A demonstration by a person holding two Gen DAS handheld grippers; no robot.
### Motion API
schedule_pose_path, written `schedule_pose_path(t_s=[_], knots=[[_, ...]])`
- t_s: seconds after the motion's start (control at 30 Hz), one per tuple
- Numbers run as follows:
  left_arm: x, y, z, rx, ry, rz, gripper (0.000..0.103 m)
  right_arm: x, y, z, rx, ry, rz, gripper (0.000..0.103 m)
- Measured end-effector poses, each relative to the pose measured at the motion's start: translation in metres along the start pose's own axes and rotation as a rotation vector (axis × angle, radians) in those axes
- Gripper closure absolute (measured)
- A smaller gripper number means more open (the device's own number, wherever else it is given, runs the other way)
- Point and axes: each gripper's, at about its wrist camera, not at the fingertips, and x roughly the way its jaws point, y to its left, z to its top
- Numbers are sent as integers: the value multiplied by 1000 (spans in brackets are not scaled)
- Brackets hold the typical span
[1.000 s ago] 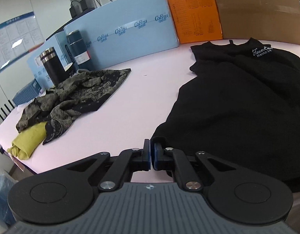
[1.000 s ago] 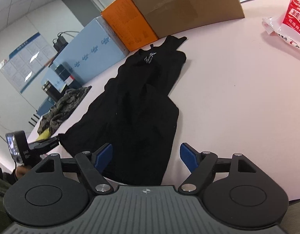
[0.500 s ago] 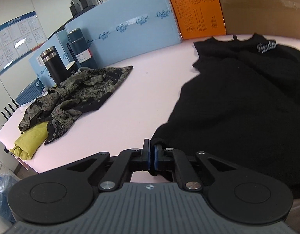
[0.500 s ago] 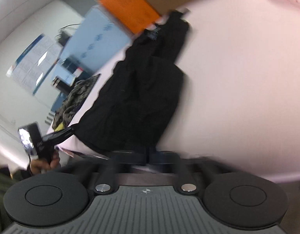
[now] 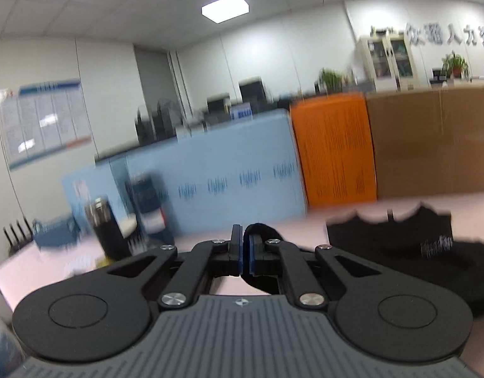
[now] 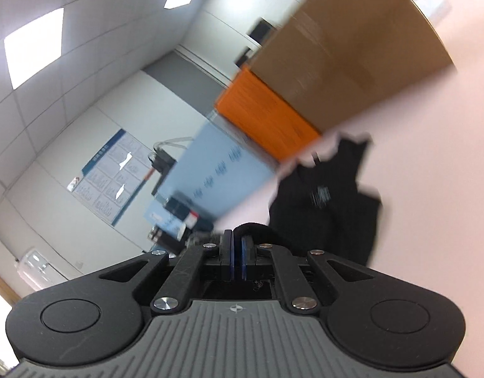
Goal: Fold clothes
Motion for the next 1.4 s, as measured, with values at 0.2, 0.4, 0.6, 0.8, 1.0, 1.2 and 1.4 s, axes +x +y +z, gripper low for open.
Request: schedule_pose_path(t_s=[0.2, 0.4, 0.6, 0.8, 1.0, 1.2, 1.4], knots=[[-28, 18, 9, -11, -88, -7, 100, -20, 53, 42, -166, -81, 120, 99], [-58, 28, -95, 72, 152, -64, 100, -48, 9, -54, -22, 131, 22, 99], [-63, 9, -190, 197, 411, -97, 99, -49, -56, -167, 180, 362, -180, 99], [-65, 5, -199, 184, 436, -79, 97, -40, -65, -190, 163, 422, -221, 99], [-68, 9, -203, 215, 461, -82, 76, -42, -66, -178, 144, 417, -210, 98], [-80, 24, -226, 379, 507, -76, 38, -49, -69, -172, 89, 515, -326, 73], [-50, 73, -211, 247, 523, 89, 35, -67, -51, -125, 3, 396, -347, 59]])
